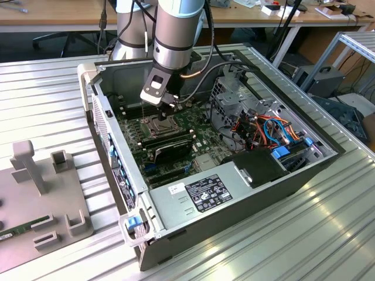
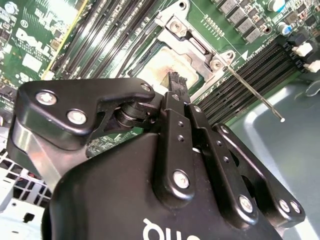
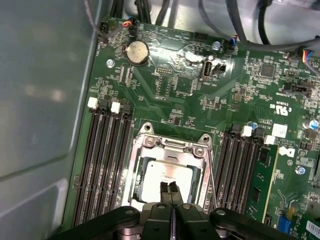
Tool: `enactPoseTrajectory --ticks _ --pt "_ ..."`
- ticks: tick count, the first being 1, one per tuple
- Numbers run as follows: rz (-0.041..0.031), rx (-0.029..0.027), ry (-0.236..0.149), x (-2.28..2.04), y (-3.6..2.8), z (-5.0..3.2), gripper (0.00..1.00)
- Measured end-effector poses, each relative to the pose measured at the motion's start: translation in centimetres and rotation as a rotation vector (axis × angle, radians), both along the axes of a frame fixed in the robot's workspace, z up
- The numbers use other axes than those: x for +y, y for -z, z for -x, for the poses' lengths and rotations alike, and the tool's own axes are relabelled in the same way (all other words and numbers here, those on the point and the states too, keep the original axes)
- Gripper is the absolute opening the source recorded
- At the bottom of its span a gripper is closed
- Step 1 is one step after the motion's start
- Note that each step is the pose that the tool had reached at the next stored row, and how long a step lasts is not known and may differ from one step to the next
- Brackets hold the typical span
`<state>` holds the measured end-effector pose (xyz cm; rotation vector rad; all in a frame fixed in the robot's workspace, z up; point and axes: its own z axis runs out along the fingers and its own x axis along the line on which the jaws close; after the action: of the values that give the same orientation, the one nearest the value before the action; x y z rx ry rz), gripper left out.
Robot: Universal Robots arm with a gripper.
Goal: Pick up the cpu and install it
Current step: 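Install the first cpu locking lever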
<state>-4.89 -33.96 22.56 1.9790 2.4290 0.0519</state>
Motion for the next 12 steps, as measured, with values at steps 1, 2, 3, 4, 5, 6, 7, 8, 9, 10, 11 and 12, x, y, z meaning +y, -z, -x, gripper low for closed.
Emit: enactPoseTrajectory --ticks 1,2,3,4,5,6,7,8,9,10,11,12 --pt "0.0000 0.0000 -0.002 0.00 0.00 0.00 0.11" --pt "0.0000 0.0000 -0.002 0.00 0.00 0.00 0.11" --pt "-0.0001 0.0000 -0.002 0.00 0.00 0.00 0.11" --pt "0.0000 0.0000 -0.003 0.00 0.00 0.00 0.11" --pt "0.0000 0.0000 -0.003 0.00 0.00 0.00 0.11" --pt "0.0000 0.0000 -0.003 0.00 0.00 0.00 0.11" --pt "0.0000 0.0000 -0.003 0.00 0.00 0.00 0.11" --pt "0.0000 0.0000 -0.003 0.00 0.00 0.00 0.11" --pt "0.0000 0.0000 -0.003 0.00 0.00 0.00 0.11" --pt "0.0000 0.0000 -0.003 0.00 0.00 0.00 0.11" --pt "0.0000 0.0000 -0.003 0.00 0.00 0.00 0.11" --pt "0.0000 0.0001 -0.003 0.00 0.00 0.00 0.11"
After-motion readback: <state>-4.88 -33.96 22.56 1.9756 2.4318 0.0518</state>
